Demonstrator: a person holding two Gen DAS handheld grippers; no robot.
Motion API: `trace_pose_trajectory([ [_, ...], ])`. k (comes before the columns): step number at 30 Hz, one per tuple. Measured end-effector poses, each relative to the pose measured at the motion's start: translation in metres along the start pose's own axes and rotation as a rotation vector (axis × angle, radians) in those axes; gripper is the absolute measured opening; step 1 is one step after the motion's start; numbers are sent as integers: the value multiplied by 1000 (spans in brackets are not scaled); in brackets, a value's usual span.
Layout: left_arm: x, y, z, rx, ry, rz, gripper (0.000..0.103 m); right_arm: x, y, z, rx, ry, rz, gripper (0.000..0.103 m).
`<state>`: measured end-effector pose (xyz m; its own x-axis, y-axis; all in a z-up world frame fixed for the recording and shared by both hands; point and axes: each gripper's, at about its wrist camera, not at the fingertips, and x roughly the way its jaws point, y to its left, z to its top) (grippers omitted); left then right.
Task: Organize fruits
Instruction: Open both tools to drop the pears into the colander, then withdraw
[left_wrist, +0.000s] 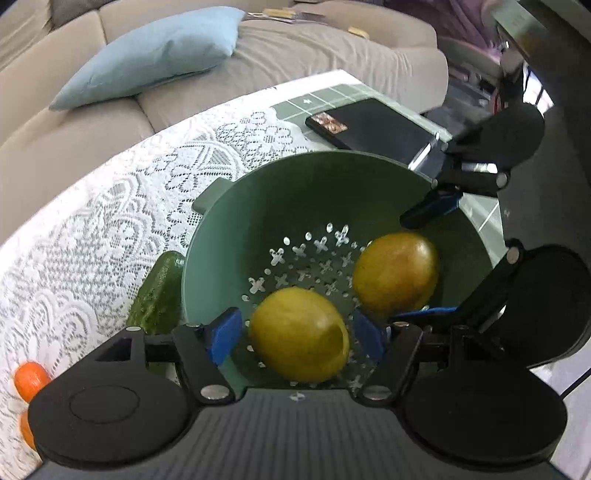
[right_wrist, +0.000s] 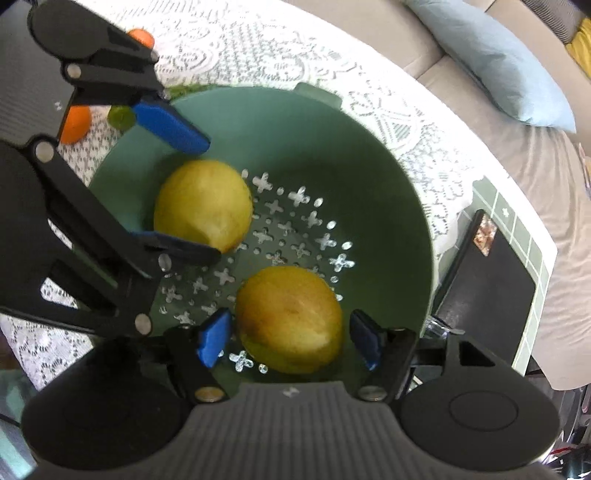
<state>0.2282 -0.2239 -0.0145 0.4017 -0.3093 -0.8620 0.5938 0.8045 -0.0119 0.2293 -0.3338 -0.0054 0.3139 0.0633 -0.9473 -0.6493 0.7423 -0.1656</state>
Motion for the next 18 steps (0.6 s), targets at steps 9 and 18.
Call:
trace_pose_trajectory([
  [9, -40, 7, -10, -21, -94, -15, 81, -32, 11, 2, 35, -97, -46, 76],
  [18, -95, 32, -36, -41, -202, 21, 81, -75, 43, 3, 149, -290, -92, 76],
])
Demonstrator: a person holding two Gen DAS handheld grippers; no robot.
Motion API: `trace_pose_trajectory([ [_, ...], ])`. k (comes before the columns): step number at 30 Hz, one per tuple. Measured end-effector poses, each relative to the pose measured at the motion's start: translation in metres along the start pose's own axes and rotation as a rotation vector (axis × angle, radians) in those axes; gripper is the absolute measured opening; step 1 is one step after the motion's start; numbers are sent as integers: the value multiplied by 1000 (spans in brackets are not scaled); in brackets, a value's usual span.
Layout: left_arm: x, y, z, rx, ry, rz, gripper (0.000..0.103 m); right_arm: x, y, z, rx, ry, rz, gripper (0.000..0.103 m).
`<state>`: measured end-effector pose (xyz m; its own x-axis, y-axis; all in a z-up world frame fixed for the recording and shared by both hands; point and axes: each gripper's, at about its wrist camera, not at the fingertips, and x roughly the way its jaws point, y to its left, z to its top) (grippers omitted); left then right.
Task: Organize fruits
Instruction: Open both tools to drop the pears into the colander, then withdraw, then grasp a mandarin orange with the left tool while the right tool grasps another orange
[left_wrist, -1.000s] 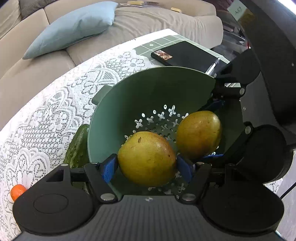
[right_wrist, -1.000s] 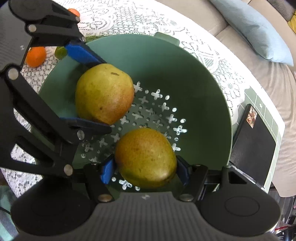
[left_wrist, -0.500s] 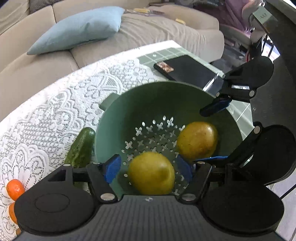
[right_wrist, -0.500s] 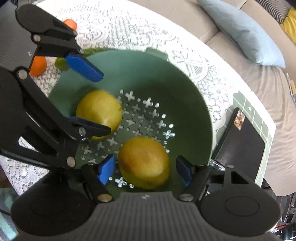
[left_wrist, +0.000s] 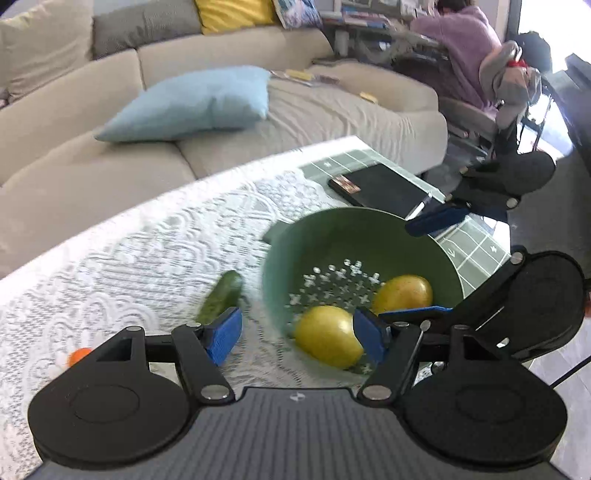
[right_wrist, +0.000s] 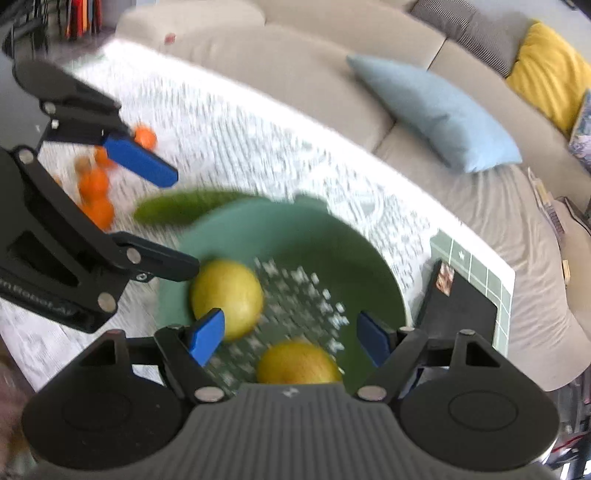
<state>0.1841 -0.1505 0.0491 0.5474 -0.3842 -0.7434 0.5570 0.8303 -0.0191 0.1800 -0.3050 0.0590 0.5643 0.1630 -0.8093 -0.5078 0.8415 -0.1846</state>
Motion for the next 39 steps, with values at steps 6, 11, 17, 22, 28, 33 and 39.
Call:
trace_pose_trajectory([
  [6, -32, 36, -22, -76, -67, 49, 81, -14, 41, 4, 113, -192, 39, 76],
  [11, -53, 70, -49, -169, -156, 129, 81, -6, 84, 8, 191, -292, 53, 76],
  [17, -61, 101, -86, -220, -191, 180, 78, 19, 120, 7, 313, -371, 84, 76],
  [22, -54, 125, -119, -280, -163, 179, 65, 47, 143, 6, 420, -342, 87, 75],
  [28, -45, 140, -154, -333, -205, 136, 55, 77, 167, -2, 427, -321, 92, 61],
  [33, -36, 136, -162, -316, -206, 151, 54, 91, 172, -8, 428, -307, 114, 54],
  [39, -22, 132, -161, -307, -194, 113, 50, 101, 176, -8, 412, -300, 128, 48],
])
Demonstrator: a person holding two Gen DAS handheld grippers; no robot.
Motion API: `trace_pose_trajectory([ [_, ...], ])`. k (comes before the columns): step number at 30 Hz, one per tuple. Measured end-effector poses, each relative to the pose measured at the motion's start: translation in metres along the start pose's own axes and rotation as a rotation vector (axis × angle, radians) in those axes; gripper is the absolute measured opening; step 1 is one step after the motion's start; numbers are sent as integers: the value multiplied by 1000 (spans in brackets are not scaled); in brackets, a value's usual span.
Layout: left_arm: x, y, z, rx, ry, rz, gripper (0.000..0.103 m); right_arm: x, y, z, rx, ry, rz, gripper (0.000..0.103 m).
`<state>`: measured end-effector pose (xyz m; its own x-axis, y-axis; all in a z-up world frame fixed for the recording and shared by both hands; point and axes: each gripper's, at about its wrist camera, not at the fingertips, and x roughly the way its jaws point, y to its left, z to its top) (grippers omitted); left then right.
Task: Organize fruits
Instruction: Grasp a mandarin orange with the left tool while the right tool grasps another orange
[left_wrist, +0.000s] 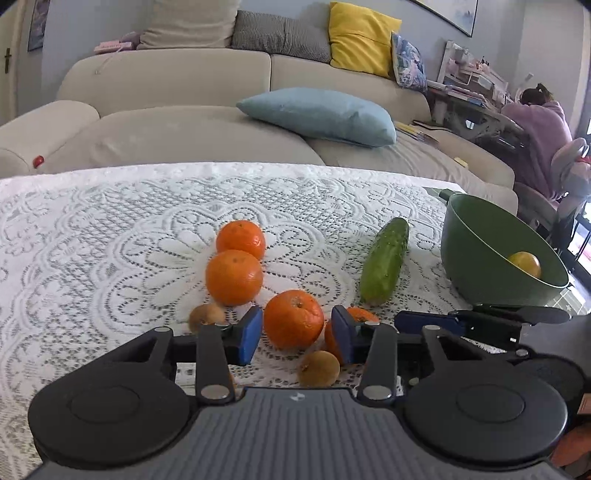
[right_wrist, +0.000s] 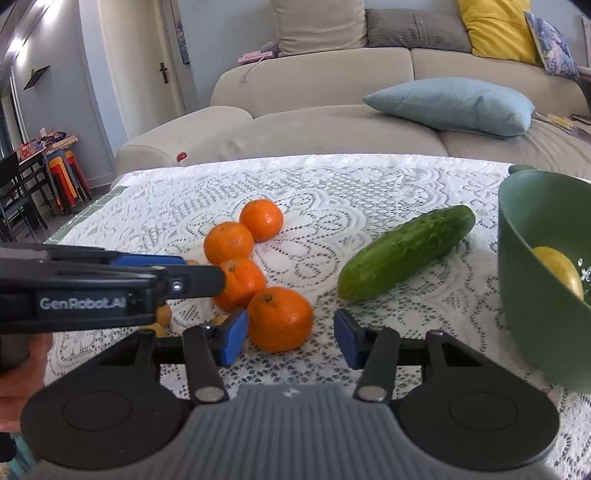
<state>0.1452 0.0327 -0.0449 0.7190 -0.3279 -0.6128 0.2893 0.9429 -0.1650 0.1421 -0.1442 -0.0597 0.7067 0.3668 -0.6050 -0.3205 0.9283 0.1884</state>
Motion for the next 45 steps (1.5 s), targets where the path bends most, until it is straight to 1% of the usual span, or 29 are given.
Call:
trace_pose_trajectory([
  [3, 9, 4, 1, -22, 24, 8, 50, 5, 0, 1, 8, 0, 9, 47],
  [5, 14, 7, 2, -44, 38, 1, 49, 8, 2, 1, 6, 1, 16, 47],
  [9, 23, 8, 3, -57, 58, 0, 49, 13, 4, 2, 0, 8, 18, 45],
  [17, 28, 13, 5, -120, 56, -28, 50, 18, -2, 1, 50, 39, 38, 44],
  [19, 29, 13, 5, -119, 51, -32, 51, 18, -2, 1, 52, 39, 37, 44],
  [22, 31, 16, 4, -144, 52, -46, 51, 18, -2, 1, 51, 38, 29, 44],
  [23, 32, 17, 4, -151, 52, -51, 52, 18, -2, 0, 52, 38, 29, 44],
  [26, 32, 19, 3, -163, 57, -47, 60, 18, -2, 0, 53, 36, 26, 44],
  [28, 33, 19, 3, -169, 66, -49, 61, 16, -2, 1, 48, 37, 18, 43],
  [33, 34, 13, 1, -125, 70, -32, 61, 8, -5, 0, 21, 44, -51, 43],
  [37, 37, 6, -1, -88, 74, -12, 61, 7, -7, 0, 16, 44, -63, 43],
  [40, 39, 0, -2, -41, 66, 13, 50, 8, -6, 0, 1, 43, -68, 43],
  [45, 38, 0, -3, -39, 62, 13, 49, 6, -5, -1, -11, 42, -71, 43],
])
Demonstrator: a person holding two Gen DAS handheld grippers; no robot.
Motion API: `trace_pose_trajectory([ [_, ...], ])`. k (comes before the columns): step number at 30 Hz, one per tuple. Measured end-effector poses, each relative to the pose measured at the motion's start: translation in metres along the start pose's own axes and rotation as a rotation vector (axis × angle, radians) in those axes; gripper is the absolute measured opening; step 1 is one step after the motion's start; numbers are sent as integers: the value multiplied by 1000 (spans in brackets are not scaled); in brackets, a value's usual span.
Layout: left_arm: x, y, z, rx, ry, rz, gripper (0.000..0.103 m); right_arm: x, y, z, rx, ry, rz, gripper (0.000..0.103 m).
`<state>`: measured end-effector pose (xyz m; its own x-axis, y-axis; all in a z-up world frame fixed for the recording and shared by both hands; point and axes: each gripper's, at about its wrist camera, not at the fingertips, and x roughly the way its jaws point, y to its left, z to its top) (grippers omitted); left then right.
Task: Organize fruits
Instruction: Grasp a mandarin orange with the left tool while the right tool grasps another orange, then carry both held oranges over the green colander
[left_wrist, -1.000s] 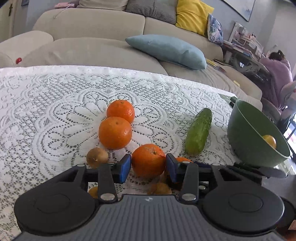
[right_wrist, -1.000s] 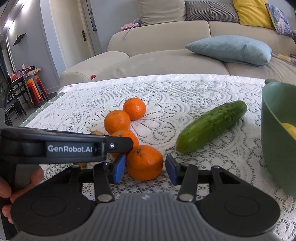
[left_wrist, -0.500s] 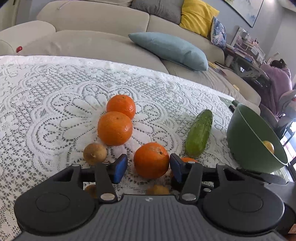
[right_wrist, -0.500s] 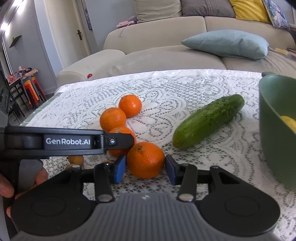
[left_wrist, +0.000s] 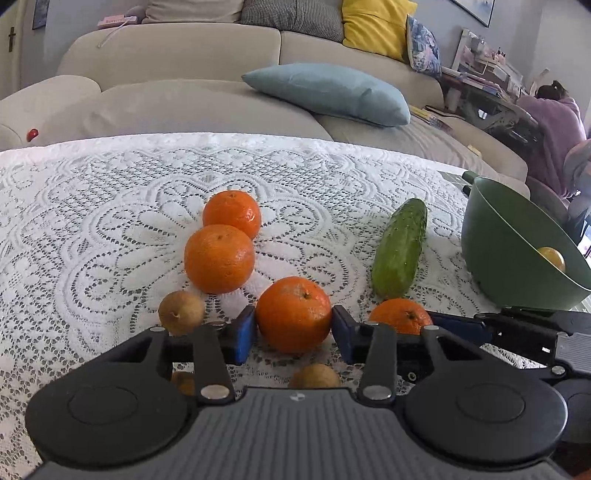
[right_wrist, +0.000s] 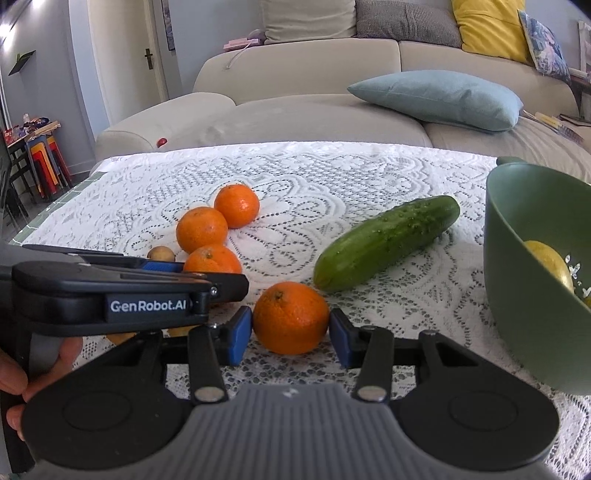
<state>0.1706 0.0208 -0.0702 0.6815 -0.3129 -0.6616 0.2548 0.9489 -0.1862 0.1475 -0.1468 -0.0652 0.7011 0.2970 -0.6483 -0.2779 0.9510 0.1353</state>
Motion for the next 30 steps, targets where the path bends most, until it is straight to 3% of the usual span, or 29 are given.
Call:
trace_pose_trajectory([
  [16, -20, 3, 3, -18, -28, -13, 49, -9, 0, 2, -36, -20, -21, 43],
  [30, -43, -24, 13, 27, -30, -15, 49, -41, -10, 18, -125, -51, -47, 43],
])
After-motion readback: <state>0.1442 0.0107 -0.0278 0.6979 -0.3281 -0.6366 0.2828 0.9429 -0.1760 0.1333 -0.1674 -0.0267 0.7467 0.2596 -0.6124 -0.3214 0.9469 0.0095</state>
